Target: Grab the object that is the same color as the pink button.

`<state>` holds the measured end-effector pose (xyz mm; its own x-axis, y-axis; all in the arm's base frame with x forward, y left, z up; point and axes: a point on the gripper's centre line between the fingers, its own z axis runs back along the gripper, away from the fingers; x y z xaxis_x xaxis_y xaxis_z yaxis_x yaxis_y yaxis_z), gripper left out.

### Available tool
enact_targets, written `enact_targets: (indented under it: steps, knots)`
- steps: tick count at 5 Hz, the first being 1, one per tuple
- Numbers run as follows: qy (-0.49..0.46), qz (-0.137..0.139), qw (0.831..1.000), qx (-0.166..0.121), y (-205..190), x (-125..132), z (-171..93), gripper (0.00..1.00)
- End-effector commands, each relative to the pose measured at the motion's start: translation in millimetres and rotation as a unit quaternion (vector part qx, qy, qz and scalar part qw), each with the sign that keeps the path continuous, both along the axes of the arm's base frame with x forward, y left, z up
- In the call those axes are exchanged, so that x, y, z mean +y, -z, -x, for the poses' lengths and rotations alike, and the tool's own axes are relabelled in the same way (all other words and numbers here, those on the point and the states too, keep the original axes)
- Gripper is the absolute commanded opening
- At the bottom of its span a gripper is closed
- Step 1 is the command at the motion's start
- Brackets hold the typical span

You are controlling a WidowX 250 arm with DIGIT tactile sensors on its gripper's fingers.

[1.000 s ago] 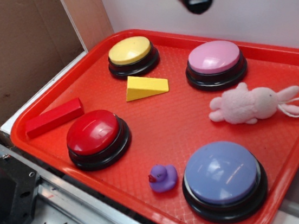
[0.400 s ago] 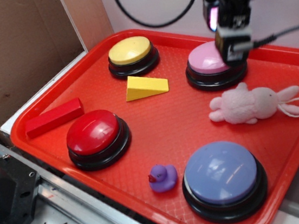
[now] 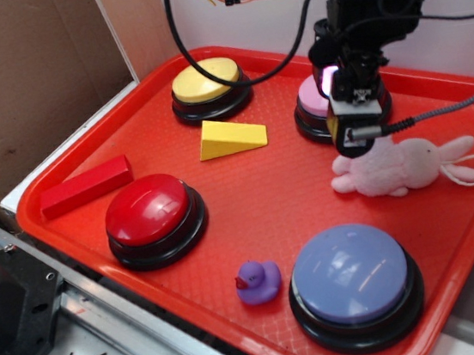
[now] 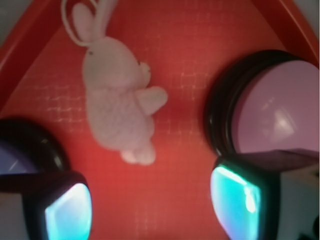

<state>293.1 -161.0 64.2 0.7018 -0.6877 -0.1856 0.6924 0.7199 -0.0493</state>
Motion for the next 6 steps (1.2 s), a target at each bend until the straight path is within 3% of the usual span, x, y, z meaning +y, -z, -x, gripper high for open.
enact_targets:
  steps: [1, 3, 4, 5, 6]
  knots:
    - [0.069, 0.061, 0.996, -0.018, 5.4, -42.8, -10.7, 1.00]
    - [0.133, 0.058, 0.989, 0.012, 20.2, -57.5, 1.4, 1.00]
    - [0.127, 0.061, 0.990, 0.021, 26.0, -55.7, 3.4, 0.95]
    - [0.106, 0.043, 0.993, 0.024, 31.3, -46.8, 6.4, 0.00]
    - [0.084, 0.020, 0.996, 0.004, 7.9, -39.1, 5.7, 0.00]
